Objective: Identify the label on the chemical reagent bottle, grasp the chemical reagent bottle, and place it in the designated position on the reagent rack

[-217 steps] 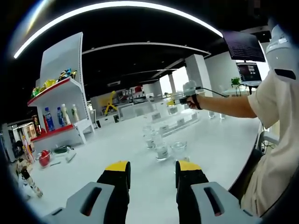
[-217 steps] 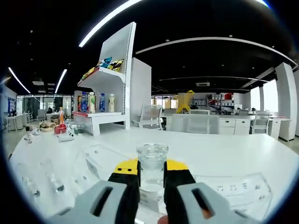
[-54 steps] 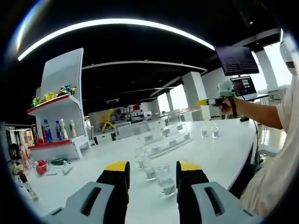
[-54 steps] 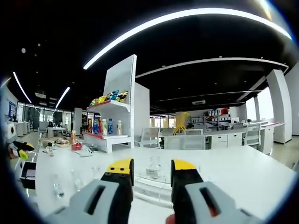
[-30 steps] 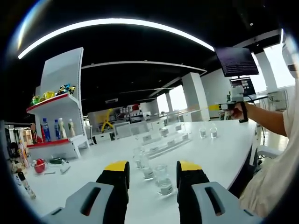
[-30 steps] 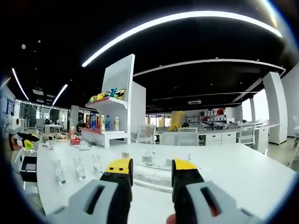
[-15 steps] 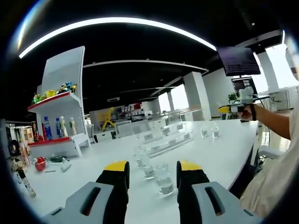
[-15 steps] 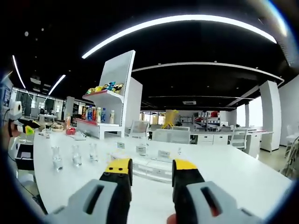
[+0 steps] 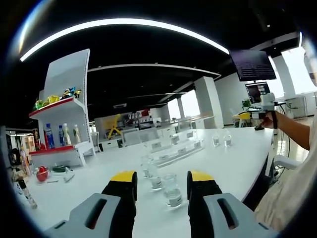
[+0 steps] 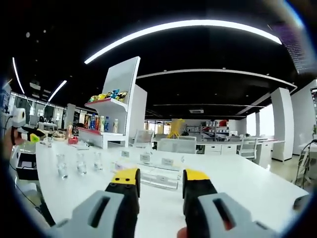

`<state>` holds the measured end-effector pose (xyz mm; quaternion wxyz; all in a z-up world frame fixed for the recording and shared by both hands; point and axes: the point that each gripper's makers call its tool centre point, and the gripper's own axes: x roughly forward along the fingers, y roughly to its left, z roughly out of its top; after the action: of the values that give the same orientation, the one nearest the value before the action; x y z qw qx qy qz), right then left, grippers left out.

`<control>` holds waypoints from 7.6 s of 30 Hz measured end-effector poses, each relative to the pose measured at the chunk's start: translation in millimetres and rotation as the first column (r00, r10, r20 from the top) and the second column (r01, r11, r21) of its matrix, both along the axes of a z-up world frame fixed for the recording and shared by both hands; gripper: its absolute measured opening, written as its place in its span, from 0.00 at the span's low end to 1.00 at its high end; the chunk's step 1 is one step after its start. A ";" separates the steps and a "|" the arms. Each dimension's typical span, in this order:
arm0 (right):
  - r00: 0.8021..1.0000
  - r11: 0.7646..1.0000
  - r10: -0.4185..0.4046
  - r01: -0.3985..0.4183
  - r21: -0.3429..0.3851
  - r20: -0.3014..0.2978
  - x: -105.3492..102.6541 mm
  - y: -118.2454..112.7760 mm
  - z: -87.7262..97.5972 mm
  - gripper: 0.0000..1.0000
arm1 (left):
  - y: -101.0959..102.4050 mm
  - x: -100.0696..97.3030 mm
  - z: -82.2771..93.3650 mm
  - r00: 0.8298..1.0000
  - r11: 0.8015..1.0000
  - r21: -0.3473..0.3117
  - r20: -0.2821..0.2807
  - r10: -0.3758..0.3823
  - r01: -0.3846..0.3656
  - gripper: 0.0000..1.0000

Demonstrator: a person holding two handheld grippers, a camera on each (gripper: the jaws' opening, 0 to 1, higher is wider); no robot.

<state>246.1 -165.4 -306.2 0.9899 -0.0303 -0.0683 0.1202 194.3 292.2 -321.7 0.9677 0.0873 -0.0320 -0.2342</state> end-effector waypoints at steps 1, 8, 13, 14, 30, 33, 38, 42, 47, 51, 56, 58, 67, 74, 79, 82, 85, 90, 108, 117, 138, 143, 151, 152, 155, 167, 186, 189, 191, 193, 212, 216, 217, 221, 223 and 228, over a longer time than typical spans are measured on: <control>1.000 1.000 -0.002 0.002 0.000 -0.002 -1.8 -1.7 -1.5 0.34 | 0.1 0.1 -0.4 1.000 1.000 0.000 -0.001 0.001 -0.001 0.41; 1.000 1.000 -0.018 0.018 0.020 -0.012 -10.7 -9.4 -10.4 0.34 | 0.4 1.6 -3.3 1.000 1.000 -0.002 -0.007 0.005 -0.005 0.41; 1.000 0.999 -0.018 0.019 0.029 -0.023 -12.3 -10.8 -15.6 0.34 | 0.3 1.5 -1.9 1.000 1.000 -0.002 -0.006 0.003 -0.003 0.41; 0.999 0.999 -0.020 0.020 0.027 -0.027 -12.4 -11.6 -17.3 0.34 | 1.1 1.4 -1.3 1.000 1.000 -0.003 -0.005 0.004 -0.004 0.41; 0.998 0.999 -0.035 0.037 0.029 -0.044 -17.9 -22.6 -20.8 0.34 | 7.9 0.1 -0.1 1.000 1.000 -0.014 -0.002 0.019 -0.019 0.41; 0.998 0.999 -0.037 0.038 0.032 -0.043 -18.7 -23.6 -20.5 0.34 | 5.3 0.0 -1.1 1.000 1.000 -0.008 -0.005 0.012 -0.012 0.41; 0.999 0.999 -0.037 0.038 0.032 -0.040 -21.4 -23.6 -20.1 0.34 | 4.1 -0.3 -0.7 1.000 1.000 -0.008 -0.003 0.009 -0.009 0.41; 0.998 0.998 -0.043 0.045 0.039 -0.042 -21.9 -28.3 -23.8 0.34 | 4.3 0.5 -1.0 1.000 1.000 -0.005 -0.006 0.012 -0.012 0.41; 0.998 0.998 -0.046 0.047 0.044 -0.040 -24.2 -31.5 -26.8 0.35 | 2.9 1.3 -0.6 1.000 1.000 0.001 -0.006 0.013 -0.013 0.41; 0.998 0.997 -0.052 0.054 0.049 -0.048 -23.0 -36.0 -32.6 0.35 | 2.0 0.8 0.5 1.000 1.000 0.004 -0.004 0.012 -0.012 0.41; 0.997 0.997 -0.056 0.059 0.054 -0.059 -24.4 -37.5 -37.4 0.35 | -0.7 1.3 -0.9 1.000 1.000 0.008 -0.005 0.006 -0.006 0.41; 0.996 0.997 -0.058 0.061 0.054 -0.061 -24.9 -37.5 -38.5 0.35 | -1.6 2.1 -3.0 1.000 1.000 0.011 -0.010 0.005 -0.005 0.41; 0.996 0.996 -0.066 0.069 0.047 -0.068 -26.5 -38.5 -42.1 0.35 | -2.5 1.4 -3.6 1.000 1.000 0.008 -0.010 0.000 0.000 0.41; 0.996 0.996 -0.067 0.070 0.051 -0.066 -26.9 -39.3 -42.9 0.35 | -3.2 1.7 -5.9 1.000 1.000 0.014 -0.016 -0.001 0.001 0.41; 0.996 0.996 -0.065 0.068 0.051 -0.067 -24.2 -41.4 -43.5 0.35 | -4.6 1.7 -7.3 1.000 1.000 0.017 -0.022 -0.007 0.008 0.41; 0.995 0.996 -0.067 0.070 0.050 -0.068 -23.3 -41.7 -43.3 0.35 | -4.6 2.8 -9.9 0.999 1.000 0.020 -0.031 -0.010 0.011 0.41; 0.995 0.996 -0.067 0.070 0.049 -0.069 -22.1 -40.7 -42.6 0.35 | -4.4 3.3 -12.9 0.999 1.000 0.025 -0.043 -0.013 0.014 0.41; 0.995 0.997 -0.066 0.069 0.041 -0.075 -15.4 -38.9 -42.5 0.35 | -4.4 3.6 -14.2 0.999 0.999 0.026 -0.048 -0.017 0.018 0.41; 0.994 0.998 -0.055 0.057 0.014 -0.095 13.9 -35.5 -41.5 0.35 | -4.2 7.2 -17.2 0.998 0.999 0.037 -0.054 -0.006 0.008 0.41; 0.991 0.998 -0.065 0.065 -0.007 -0.118 29.1 -37.7 -49.7 0.35 | -2.4 7.2 -16.2 0.999 0.999 0.036 -0.048 0.004 -0.003 0.41; 0.983 0.997 -0.080 0.075 -0.034 -0.163 61.5 -38.6 -65.0 0.35 | -2.1 8.6 -20.6 0.998 0.999 0.041 -0.058 0.007 -0.005 0.41; 0.981 0.997 -0.080 0.080 -0.005 -0.177 70.4 -41.9 -72.1 0.35 | -0.8 9.5 -21.0 0.998 0.999 0.040 -0.060 0.010 -0.007 0.41; 0.977 0.996 -0.092 0.089 -0.024 -0.194 84.3 -47.0 -79.2 0.35 | 1.5 9.7 -22.4 0.998 0.999 0.041 -0.064 0.016 -0.013 0.41; 0.976 0.996 -0.093 0.090 -0.027 -0.198 86.2 -47.6 -80.7 0.35 | 1.7 9.8 -22.5 0.998 0.999 0.041 -0.064 0.017 -0.014 0.41; 0.975 0.995 -0.101 0.098 -0.027 -0.199 91.6 -51.5 -83.8 0.34 | 2.4 10.2 -23.1 0.998 0.999 0.043 -0.066 0.020 -0.017 0.41; 0.972 0.993 -0.115 0.108 -0.045 -0.207 101.9 -53.9 -91.7 0.33 | 4.0 11.9 -25.5 0.997 0.999 0.040 -0.073 0.025 -0.022 0.41; 0.968 0.990 -0.138 0.134 -0.034 -0.211 118.5 -54.8 -101.5 0.31 | 4.4 14.5 -29.0 0.996 0.999 0.039 -0.084 0.018 -0.015 0.41; 0.967 0.991 -0.137 0.132 -0.036 -0.217 120.0 -54.5 -104.2 0.31 | 4.8 15.0 -29.0 0.996 0.999 0.037 -0.084 0.019 -0.016 0.41; 0.966 0.990 -0.140 0.134 -0.041 -0.217 120.3 -54.3 -105.0 0.30 | 5.3 15.3 -29.4 0.996 0.999 0.036 -0.086 0.020 -0.017 0.41; 0.965 0.990 -0.143 0.137 -0.042 -0.219 121.0 -54.9 -105.9 0.30 | 5.6 15.8 -29.8 0.996 0.999 0.035 -0.087 0.021 -0.017 0.41; 0.964 0.987 -0.158 0.148 -0.062 -0.215 121.6 -54.1 -106.5 0.24 | 5.4 17.0 -31.3 0.996 0.999 0.033 -0.091 0.019 -0.016 0.41; 0.964 0.987 -0.160 0.150 -0.065 -0.214 120.9 -52.6 -106.5 0.23 | 4.6 15.9 -30.2 0.996 0.999 0.031 -0.087 0.016 -0.014 0.40; 0.964 0.987 -0.160 0.150 -0.063 -0.214 120.3 -52.3 -106.3 0.23 | 4.7 15.8 -30.2 0.996 0.999 0.032 -0.087 0.017 -0.014 0.40; 0.964 0.987 -0.160 0.149 -0.066 -0.213 119.6 -51.4 -105.9 0.22 | 5.9 15.7 -29.7 0.996 0.999 0.030 -0.086 0.020 -0.018 0.40; 0.964 0.987 -0.160 0.150 -0.063 -0.213 119.3 -51.3 -105.7 0.22 | 6.1 15.7 -29.4 0.996 0.999 0.029 -0.085 0.021 -0.018 0.40; 0.964 0.987 -0.161 0.152 -0.057 -0.212 118.9 -51.5 -105.3 0.21 | 4.4 16.1 -30.3 0.996 0.999 0.030 -0.086 0.014 -0.011 0.40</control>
<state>365.0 -216.9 -411.5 0.9971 -0.0425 0.0444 0.0458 210.4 296.5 -352.0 0.9683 0.0916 0.0140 -0.2321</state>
